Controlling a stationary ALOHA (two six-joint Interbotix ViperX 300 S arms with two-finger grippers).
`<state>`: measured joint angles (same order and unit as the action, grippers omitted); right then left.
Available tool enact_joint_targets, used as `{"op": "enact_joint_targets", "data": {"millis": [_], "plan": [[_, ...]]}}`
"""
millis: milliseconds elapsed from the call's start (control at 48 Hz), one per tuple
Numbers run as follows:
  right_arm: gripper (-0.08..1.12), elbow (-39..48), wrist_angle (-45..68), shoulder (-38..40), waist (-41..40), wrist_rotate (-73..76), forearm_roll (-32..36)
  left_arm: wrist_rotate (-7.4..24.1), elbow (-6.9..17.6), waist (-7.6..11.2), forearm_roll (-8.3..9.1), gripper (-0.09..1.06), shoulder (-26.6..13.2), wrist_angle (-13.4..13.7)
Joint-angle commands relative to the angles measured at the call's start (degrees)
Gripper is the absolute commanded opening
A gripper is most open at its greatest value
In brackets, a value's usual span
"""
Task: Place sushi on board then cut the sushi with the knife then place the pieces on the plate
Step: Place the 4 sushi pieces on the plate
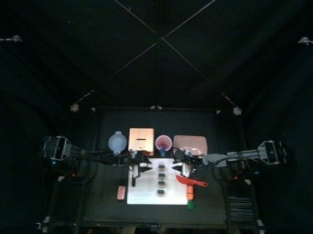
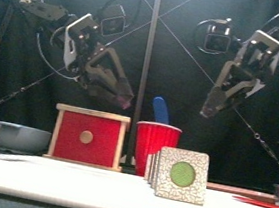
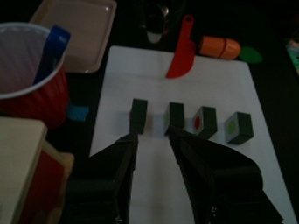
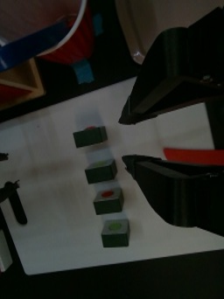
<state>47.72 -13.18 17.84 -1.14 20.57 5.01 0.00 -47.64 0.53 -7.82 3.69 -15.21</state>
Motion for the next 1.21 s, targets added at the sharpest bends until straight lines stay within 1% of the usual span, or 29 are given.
{"op": "enact_joint_targets", "data": {"millis": [21,146,354,417,771,875,938,1021,1125,1208], "plan": [[0.74,-4.22,0.7,-4.39,-0.97,0.09,0.88,0.09,-0.44,-0.79,0.0,0.74,1.32,-0.35],[0.75,-7.21,0.7,-9.14,-1.32,0.18,1.85,0.18,-0.88,-0.79,0.0,0.74,1.32,-0.35],[0.88,-11.43,0.53,-15.47,-1.49,-0.18,1.93,0.35,-1.14,-0.88,0.26,0.74,1.32,-0.35],[0.89,-12.22,0.35,-16.61,-1.85,-0.26,2.29,0.35,-1.41,-1.05,0.53,0.74,1.32,-0.35],[0.89,-14.94,-1.14,-22.32,-2.29,-0.35,3.43,0.35,-2.64,-1.32,0.62,0.74,1.32,-0.35],[0.87,-15.21,-1.58,-23.38,-2.11,-0.09,3.43,0.35,-2.72,-1.32,0.62,0.74,1.32,-0.35],[0.84,-15.29,-1.67,-23.91,-2.02,0.0,3.34,0.35,-2.72,-1.41,0.62,0.74,1.32,-0.35],[0.77,-15.29,-1.67,-24.26,-2.02,0.09,3.25,0.35,-2.72,-1.49,0.62,0.74,1.32,-0.35],[0.65,-15.29,-2.02,-24.26,-2.02,0.26,2.99,0.26,-2.72,-1.49,0.53,0.74,1.32,-0.35],[0.61,-14.94,-3.16,-22.85,-1.85,0.44,2.64,0.18,-2.81,-1.49,0.53,0.74,1.32,-0.35]]}}
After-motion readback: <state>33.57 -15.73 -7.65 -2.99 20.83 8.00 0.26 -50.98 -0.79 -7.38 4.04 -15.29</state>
